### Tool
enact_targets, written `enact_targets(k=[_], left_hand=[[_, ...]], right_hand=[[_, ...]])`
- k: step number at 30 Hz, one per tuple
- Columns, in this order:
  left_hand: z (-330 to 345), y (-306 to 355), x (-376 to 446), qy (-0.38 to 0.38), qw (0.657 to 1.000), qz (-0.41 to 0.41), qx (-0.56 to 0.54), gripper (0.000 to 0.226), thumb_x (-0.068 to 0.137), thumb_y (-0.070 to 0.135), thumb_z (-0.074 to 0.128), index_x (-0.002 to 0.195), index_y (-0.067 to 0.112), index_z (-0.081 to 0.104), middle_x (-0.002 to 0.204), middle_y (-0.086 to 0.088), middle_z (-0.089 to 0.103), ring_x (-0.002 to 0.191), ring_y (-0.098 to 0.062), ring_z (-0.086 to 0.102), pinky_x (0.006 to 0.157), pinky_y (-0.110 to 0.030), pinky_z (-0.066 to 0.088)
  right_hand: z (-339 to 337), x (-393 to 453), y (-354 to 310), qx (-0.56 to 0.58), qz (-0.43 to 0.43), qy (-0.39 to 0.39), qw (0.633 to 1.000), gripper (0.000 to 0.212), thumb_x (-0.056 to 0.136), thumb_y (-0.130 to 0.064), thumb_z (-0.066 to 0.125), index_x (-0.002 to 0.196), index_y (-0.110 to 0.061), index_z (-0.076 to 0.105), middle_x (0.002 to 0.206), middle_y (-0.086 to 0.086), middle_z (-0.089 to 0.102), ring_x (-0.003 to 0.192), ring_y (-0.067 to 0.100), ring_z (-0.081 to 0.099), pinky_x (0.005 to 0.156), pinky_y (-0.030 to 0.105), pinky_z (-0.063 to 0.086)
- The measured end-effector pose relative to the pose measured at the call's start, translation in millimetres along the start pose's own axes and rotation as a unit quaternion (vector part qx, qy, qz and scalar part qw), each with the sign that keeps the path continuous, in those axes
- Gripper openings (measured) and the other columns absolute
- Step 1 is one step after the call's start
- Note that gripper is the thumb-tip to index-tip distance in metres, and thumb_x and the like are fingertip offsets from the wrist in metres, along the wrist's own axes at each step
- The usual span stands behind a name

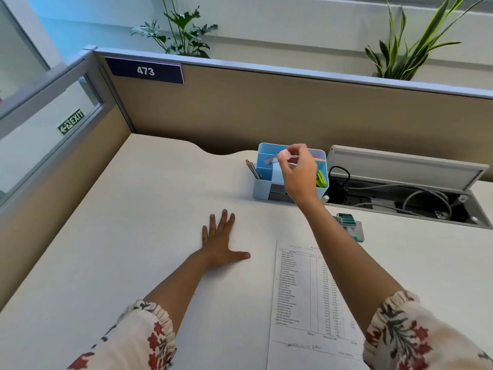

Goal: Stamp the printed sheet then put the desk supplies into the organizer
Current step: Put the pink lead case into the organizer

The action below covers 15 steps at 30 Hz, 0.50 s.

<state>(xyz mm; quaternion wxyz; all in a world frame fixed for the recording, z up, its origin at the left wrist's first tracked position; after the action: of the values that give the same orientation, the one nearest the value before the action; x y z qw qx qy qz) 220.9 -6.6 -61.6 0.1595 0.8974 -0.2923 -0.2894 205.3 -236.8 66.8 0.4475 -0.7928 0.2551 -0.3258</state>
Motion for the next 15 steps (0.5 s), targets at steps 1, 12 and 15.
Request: enact_targets(k=[1,12,15], left_hand=[[0,0,0,0.000,1.000,0.001,0.002,0.119,0.076,0.067,0.066,0.153,0.030,-0.018,0.156,0.010,-0.033,0.142,-0.021,-0.035,0.117,-0.047,-0.018],[0,0,-1,0.001,1.000,0.000,-0.004,0.120,0.075,0.067,0.066,0.152,0.032,-0.018,0.156,0.012,-0.034,0.142,-0.020,-0.036,0.116,-0.045,-0.019],[0,-1,-1,0.004,1.000,0.002,-0.007,0.120,0.074,0.067,0.066,0.152,0.032,-0.018,0.155,0.012,-0.034,0.141,-0.019,-0.037,0.116,-0.045,-0.020]], right_hand=[[6,5,1,-0.019,-0.009,-0.015,1.000,0.012,0.098,-0.027,0.054,0.102,-0.016,0.057,0.098,-0.004,0.062,0.089,0.009,0.063,0.070,0.018,0.057],[46,30,10,-0.203,-0.020,-0.133,0.970,0.012,0.092,-0.019,0.064,0.101,-0.014,0.056,0.111,0.004,0.063,0.094,0.019,0.060,0.071,0.030,0.053],[48,28,13,-0.216,-0.017,-0.140,0.966,0.013,0.094,-0.019,0.061,0.106,-0.013,0.059,0.113,0.007,0.062,0.098,0.021,0.060,0.081,0.035,0.054]])
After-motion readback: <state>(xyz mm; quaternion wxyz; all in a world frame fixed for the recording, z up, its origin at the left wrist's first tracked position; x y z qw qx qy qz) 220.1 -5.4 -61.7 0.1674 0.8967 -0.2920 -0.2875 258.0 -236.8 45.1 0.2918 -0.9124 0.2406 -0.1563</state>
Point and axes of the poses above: each hand's wrist, its own x-axis towards the middle knuckle, its own z-axis out of the palm, y = z × x, the point moved 2 cm from there along x, towards the middle knuckle
